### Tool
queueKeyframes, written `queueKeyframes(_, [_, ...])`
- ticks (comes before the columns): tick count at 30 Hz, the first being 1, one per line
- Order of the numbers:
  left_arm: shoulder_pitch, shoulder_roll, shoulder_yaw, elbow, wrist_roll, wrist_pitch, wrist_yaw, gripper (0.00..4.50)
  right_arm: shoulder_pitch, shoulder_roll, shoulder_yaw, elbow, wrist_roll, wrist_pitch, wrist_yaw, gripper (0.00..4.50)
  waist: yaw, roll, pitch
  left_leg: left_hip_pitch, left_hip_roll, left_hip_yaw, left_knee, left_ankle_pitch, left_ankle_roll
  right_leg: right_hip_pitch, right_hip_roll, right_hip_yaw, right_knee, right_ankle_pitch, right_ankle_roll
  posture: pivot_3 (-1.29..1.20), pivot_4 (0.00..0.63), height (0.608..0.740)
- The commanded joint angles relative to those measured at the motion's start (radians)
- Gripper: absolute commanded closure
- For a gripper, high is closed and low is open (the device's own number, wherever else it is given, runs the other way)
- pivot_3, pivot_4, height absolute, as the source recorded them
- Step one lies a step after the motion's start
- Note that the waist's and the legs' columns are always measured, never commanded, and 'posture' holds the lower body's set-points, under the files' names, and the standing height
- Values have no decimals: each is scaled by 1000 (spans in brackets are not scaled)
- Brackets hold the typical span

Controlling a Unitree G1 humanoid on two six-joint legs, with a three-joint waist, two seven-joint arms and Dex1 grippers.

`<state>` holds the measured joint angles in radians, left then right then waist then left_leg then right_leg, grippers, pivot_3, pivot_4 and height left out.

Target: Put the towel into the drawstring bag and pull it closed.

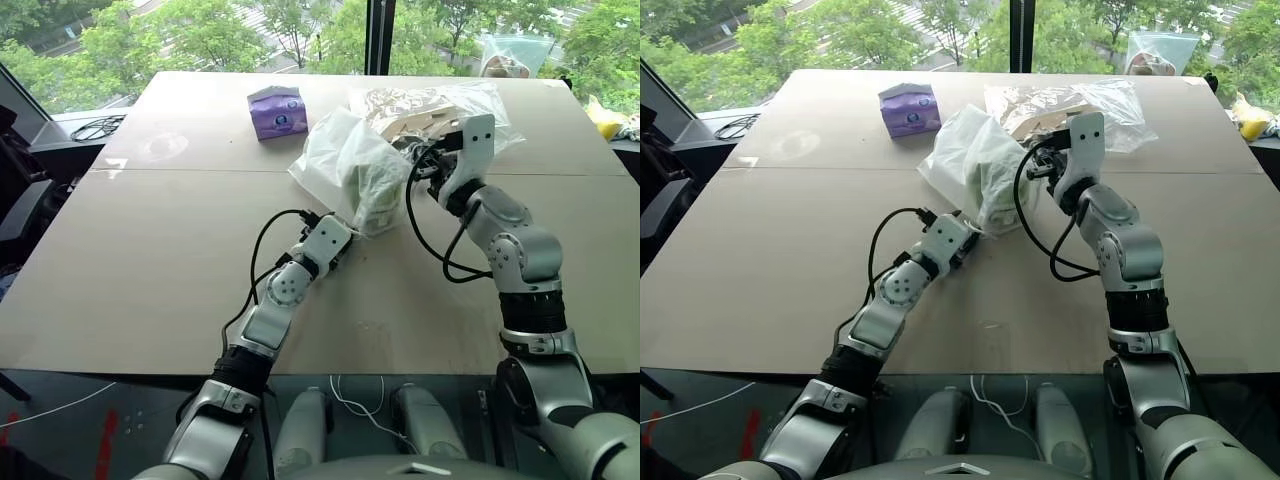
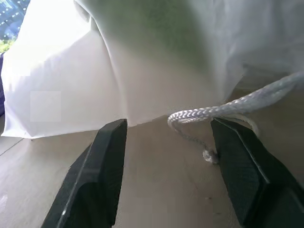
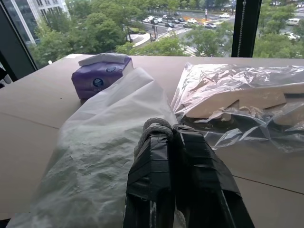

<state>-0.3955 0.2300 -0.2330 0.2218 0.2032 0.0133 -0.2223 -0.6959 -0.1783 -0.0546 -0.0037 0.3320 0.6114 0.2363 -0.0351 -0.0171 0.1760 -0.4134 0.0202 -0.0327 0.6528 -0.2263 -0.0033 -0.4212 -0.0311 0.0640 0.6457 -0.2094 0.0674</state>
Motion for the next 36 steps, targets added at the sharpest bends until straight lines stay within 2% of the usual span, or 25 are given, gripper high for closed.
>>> queueKeyframes(1, [8, -7, 3, -1, 5, 13, 0, 3184, -1, -2, -8, -55, 2, -9, 2, 4500, 0, 0, 0, 0, 0, 0, 0, 0, 0, 0, 0, 0, 0, 0, 0, 0, 150, 740])
queueKeyframes(4, [25, 6, 12, -27, 43, 23, 24, 4491, -7, -6, -16, -48, -3, -19, -2, 4500, 0, 0, 0, 0, 0, 0, 0, 0, 0, 0, 0, 0, 0, 0, 0, 0, 150, 740])
queueKeyframes(8, [36, 133, -67, -76, 276, -96, 115, 4491, -16, -24, -32, -39, -21, -38, -12, 4500, -3, 0, 0, 0, 0, 0, 0, 0, 0, 0, 0, 0, 0, 0, 0, 0, 150, 740])
queueKeyframes(10, [44, 169, -71, -81, 335, -118, 171, 4491, -22, -36, -43, -32, -30, -50, -21, 4500, -9, 0, 0, 1, 0, 0, -1, 0, 0, 0, 0, 0, 0, 0, 0, 0, 150, 740])
queueKeyframes(14, [42, 153, -12, -84, 280, -82, 188, 4491, -34, -57, -75, -4, -58, -99, -55, 4500, -11, 0, 0, 1, 2, 1, -2, 0, 0, -1, 2, 1, 0, 0, 0, 0, 150, 740])
queueKeyframes(17, [-16, 68, 61, -133, 175, 32, 168, 4491, -46, -72, -101, 27, -109, -175, -111, 4500, -9, 0, 0, 1, 2, 0, -2, 0, 0, -2, 2, 0, 1, 0, 0, 0, 150, 740])
queueKeyframes(20, [-172, -44, 184, -164, 94, 196, 239, 4491, -84, -53, -186, 63, -108, -252, -209, 4500, 0, 0, 0, -1, 2, -1, 0, 0, 0, -2, 2, -1, 1, 0, 0, 0, 150, 740])
queueKeyframes(23, [-321, -83, 274, -166, 83, 284, 337, 4491, -103, -72, -216, 88, -131, -312, -249, 4500, 4, -2, 1, -3, 0, -1, 0, 0, 0, -2, 1, -1, -1, 1, 2, 0, 150, 740])
queueKeyframes(27, [-467, -54, 352, -160, 111, 322, 454, 4491, -114, -101, -249, 115, -161, -382, -302, 4500, -4, -1, 1, -3, -1, 0, -3, 0, 0, -2, -1, 0, -3, 1, 2, 0, 150, 740])
queueKeyframes(32, [-526, 23, 374, -135, 155, 310, 535, 4491, -111, -114, -285, 131, -162, -410, -347, 4500, -7, -1, 1, -3, -1, 1, -9, 0, 0, -5, -1, 1, -4, 1, 1, 0, 150, 740])
queueKeyframes(36, [-555, 80, 367, -104, 162, 277, 551, 4491, -97, -148, -252, 118, -196, -444, -317, 4500, -5, -1, 1, -4, -2, 1, -9, 0, 0, -6, -2, 1, -3, 1, 1, 0, 150, 740])
